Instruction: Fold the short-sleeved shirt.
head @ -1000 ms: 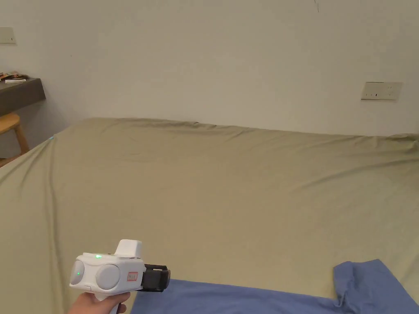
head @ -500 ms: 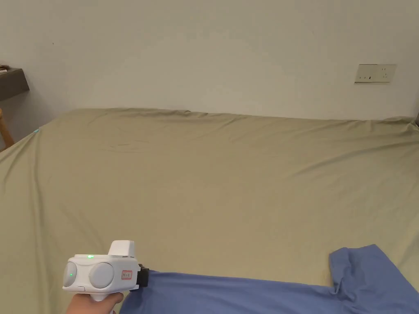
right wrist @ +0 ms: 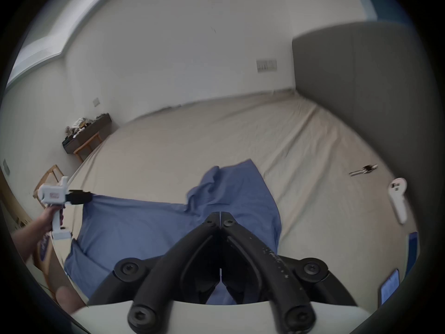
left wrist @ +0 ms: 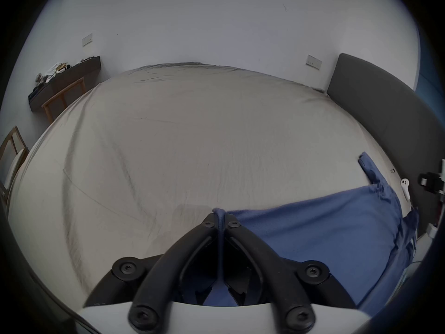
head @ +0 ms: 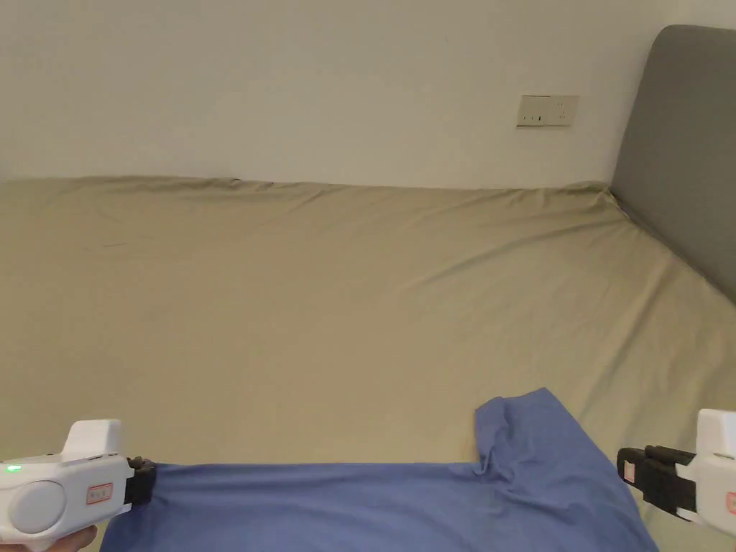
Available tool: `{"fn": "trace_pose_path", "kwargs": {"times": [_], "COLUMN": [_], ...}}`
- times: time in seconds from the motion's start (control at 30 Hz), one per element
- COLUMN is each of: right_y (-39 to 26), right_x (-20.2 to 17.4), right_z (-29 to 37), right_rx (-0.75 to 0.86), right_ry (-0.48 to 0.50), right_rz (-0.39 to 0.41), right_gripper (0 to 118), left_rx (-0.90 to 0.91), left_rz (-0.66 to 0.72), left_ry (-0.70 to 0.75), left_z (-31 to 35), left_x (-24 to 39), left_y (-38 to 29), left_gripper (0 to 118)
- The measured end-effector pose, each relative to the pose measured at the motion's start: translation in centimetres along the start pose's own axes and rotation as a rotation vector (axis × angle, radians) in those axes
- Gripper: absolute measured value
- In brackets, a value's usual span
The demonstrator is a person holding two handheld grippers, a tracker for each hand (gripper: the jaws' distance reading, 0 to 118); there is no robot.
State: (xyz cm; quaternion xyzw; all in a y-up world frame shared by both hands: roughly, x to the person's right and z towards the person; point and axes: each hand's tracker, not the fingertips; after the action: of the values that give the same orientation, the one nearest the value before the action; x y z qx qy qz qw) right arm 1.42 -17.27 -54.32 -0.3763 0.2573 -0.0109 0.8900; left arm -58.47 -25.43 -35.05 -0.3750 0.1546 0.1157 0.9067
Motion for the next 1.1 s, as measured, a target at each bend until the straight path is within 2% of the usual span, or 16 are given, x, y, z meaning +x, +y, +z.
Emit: {"fn": "trace_pose_path", "kwargs": {"times": [0.07, 0.1, 0.17, 0.2, 0.27, 0.3, 0.47, 0.53, 0.57, 0.6, 0.63, 0.67, 0.7, 0.83, 1.0, 1.1], "right_y": [1.2, 1.6, 1.8, 1.6, 1.5, 1.5, 1.4, 1.2, 1.1, 1.5, 1.9, 2.1, 2.3, 2.1, 1.6, 2.2], "right_x": [1.8, 2.5, 3.3, 3.6, 4.6, 4.9, 5.5, 5.7, 5.5, 5.2, 5.2, 5.3, 5.1, 4.7, 3.6, 3.7], "right_z": [-4.0, -5.8, -9.0, -9.6, -11.1, -11.6, -14.5, -15.3, -15.5, -15.0, -14.8, -14.6, -14.4, -14.3, -11.0, -8.1], "right_rx": [-0.039, -0.088, -0.177, -0.186, -0.191, -0.202, -0.249, -0.312, -0.334, -0.303, -0.296, -0.287, -0.282, -0.29, -0.214, -0.161], "right_ry": [0.002, -0.008, -0.073, -0.084, -0.07, -0.096, -0.154, -0.15, -0.165, -0.234, -0.177, -0.163, -0.171, -0.107, -0.091, -0.051], "right_rz": [0.01, 0.021, 0.063, 0.07, 0.013, -0.023, 0.013, -0.013, -0.026, 0.028, 0.01, 0.001, 0.01, 0.038, -0.044, -0.035], "right_gripper": [17, 32, 102, 118, 109, 110, 111, 83, 77, 69, 49, 20, 3, 3, 3, 3], "left_rx": [-0.005, -0.012, -0.016, -0.017, -0.022, -0.024, -0.037, -0.041, -0.044, -0.043, -0.046, -0.048, -0.047, -0.046, -0.033, -0.02], "left_rz": [0.004, 0.002, -0.019, -0.021, -0.018, -0.02, -0.043, -0.044, -0.046, -0.048, -0.05, -0.055, -0.063, -0.059, -0.035, -0.048], "left_ry": [0.003, 0.001, 0.002, 0.002, -0.005, -0.008, -0.013, -0.011, -0.01, -0.008, -0.006, -0.006, -0.006, 0.0, -0.001, -0.011], "left_z": [-0.2, -0.2, -0.2, -0.2, 0.1, 0.1, 0.3, 0.6, 0.6, 0.7, 0.8, 0.8, 0.9, 1.0, 2.0, 3.8], "left_x": [0.1, 0.3, 0.3, 0.3, 0.3, 0.3, 0.4, 0.8, 1.0, 1.1, 1.2, 1.3, 1.5, 1.8, 2.0, 1.9], "left_y": [0.1, 0.1, 0.1, 0.1, 0.0, 0.1, 0.5, 0.6, 0.7, 0.7, 0.8, 0.9, 0.9, 1.1, 1.2, 0.9], "left_gripper": [2, 2, 2, 2, 2, 2, 2, 2, 2, 2, 2, 2, 2, 2, 2, 2]}}
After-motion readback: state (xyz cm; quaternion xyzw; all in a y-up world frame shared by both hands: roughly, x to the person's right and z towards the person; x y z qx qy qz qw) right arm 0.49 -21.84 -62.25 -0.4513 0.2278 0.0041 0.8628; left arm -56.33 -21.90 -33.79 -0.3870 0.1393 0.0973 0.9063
